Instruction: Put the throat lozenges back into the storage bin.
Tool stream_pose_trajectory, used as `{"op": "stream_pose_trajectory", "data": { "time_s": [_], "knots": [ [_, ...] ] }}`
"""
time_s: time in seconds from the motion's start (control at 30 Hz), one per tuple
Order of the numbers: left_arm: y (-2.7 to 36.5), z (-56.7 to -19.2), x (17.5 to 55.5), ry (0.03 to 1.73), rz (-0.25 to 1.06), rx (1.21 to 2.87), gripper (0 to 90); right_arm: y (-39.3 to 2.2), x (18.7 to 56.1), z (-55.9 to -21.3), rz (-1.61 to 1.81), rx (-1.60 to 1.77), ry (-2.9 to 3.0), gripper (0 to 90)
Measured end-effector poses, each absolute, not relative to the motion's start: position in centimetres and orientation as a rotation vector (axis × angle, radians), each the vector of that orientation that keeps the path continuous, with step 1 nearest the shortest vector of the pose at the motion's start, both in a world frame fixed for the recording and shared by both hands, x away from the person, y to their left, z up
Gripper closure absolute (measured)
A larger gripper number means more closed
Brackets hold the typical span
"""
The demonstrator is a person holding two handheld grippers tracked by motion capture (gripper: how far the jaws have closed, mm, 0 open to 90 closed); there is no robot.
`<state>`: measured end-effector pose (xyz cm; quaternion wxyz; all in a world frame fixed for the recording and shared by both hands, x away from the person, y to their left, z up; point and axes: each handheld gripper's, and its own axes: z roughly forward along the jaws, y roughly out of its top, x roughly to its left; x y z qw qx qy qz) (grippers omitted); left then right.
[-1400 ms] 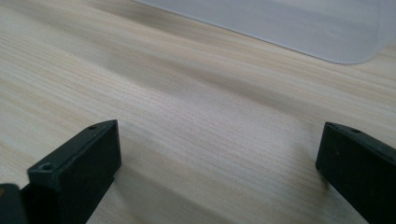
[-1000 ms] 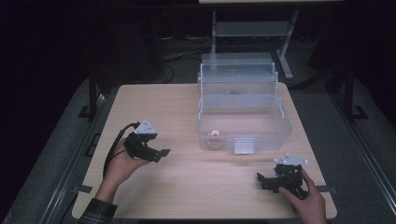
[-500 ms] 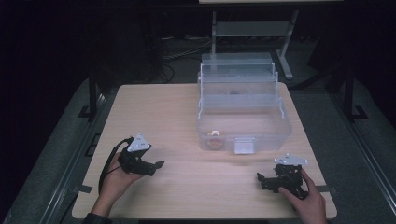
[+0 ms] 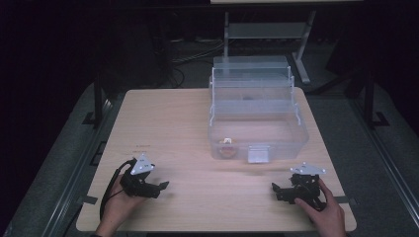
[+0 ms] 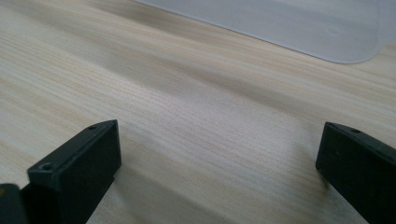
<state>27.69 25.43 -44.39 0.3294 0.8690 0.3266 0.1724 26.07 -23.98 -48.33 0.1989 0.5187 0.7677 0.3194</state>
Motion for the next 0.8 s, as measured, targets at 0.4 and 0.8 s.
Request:
{"op": "stream_pose_trajectory", "data": {
  "time_s": [0.4,0.8],
  "knots": [
    [27.0,-46.4,26.4,0.932,0.422,2.295,16.4,-24.0,26.0,-48.3,0.893,1.455,2.146,0.0],
    [27.9,-47.5,26.0,0.931,0.403,2.188,10.8,-24.0,26.0,-48.3,0.894,1.454,2.146,0.0]
  ]
}}
